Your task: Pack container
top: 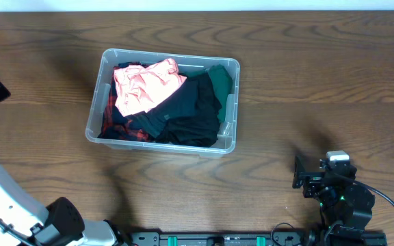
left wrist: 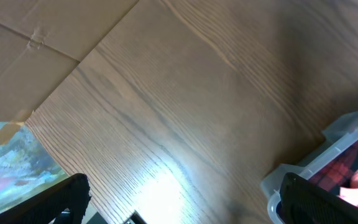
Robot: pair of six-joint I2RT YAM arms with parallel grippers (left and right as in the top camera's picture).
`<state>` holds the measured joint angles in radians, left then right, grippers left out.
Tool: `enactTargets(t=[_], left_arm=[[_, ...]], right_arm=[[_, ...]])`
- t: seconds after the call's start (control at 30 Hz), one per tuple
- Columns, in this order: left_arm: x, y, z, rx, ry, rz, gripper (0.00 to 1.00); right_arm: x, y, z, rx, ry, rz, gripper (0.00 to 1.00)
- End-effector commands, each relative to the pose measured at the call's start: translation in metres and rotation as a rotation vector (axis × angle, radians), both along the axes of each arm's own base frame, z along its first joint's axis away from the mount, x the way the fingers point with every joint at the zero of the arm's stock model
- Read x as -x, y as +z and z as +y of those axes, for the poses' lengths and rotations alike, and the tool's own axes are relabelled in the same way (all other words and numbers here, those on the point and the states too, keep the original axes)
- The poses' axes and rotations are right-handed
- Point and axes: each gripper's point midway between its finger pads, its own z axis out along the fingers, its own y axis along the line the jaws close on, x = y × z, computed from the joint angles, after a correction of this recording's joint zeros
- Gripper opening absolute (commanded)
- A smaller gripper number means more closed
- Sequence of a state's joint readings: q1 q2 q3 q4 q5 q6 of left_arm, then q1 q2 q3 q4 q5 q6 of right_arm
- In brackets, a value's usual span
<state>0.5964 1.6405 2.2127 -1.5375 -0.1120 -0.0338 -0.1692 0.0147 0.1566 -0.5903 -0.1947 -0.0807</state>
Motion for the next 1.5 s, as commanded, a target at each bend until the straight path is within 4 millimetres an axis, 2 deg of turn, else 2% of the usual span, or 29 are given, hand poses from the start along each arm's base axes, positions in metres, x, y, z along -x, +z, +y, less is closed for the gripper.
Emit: enactTargets(t=[0.0,0.13,0.23,0.3,0.37,0.47,0.57,0.7,1.0,1.2,1.3,1.47], left_arm=[[0.021,0.04,-0.026,-0.071,-0.023,-0.114,0.98],[0.055,0.078,-0.066,-0.136,-0.082,-0.244,0.98],[0.077,0.101,-0.097,-0.118,-0.097,-0.414,0.98],[0.089,0.115,-0.109,-0.139,-0.098,-0.521,0.98],[0.1,0.125,-0.119,-0.166,-0.116,-0.612,0.98],[0.11,0.122,-0.131,-0.19,-0.158,-0.689,0.98],[0.113,0.108,-0.139,-0.205,-0.194,-0.743,0.98],[0.106,0.077,-0.142,-0.206,-0.227,-0.773,0.98],[0.07,-0.01,-0.133,-0.18,-0.242,-0.75,0.98],[0.048,-0.067,-0.138,-0.16,-0.295,-0.758,0.98],[0.044,-0.086,-0.144,-0.164,-0.324,-0.794,0.98],[0.047,-0.103,-0.15,-0.176,-0.349,-0.851,0.98]], right_arm=[[0.0,0.001,0.002,-0.005,0.012,-0.006,0.99],[0.0,0.001,0.002,-0.005,0.012,-0.006,0.99],[0.0,0.001,0.002,-0.005,0.012,-0.006,0.99],[0.0,0.001,0.002,-0.005,0.012,-0.006,0.99],[0.0,0.001,0.002,-0.005,0.012,-0.006,0.99],[0.0,0.001,0.002,-0.005,0.012,-0.006,0.99],[0.0,0.001,0.002,-0.005,0.012,-0.006,0.99],[0.0,0.001,0.002,-0.005,0.012,-0.006,0.99],[0.0,0.001,0.002,-0.005,0.012,-0.006,0.99],[0.0,0.001,0.002,-0.005,0.012,-0.006,0.99],[0.0,0.001,0.002,-0.005,0.012,-0.006,0.99],[0.0,0.001,0.002,-0.005,0.012,-0.006,0.99]])
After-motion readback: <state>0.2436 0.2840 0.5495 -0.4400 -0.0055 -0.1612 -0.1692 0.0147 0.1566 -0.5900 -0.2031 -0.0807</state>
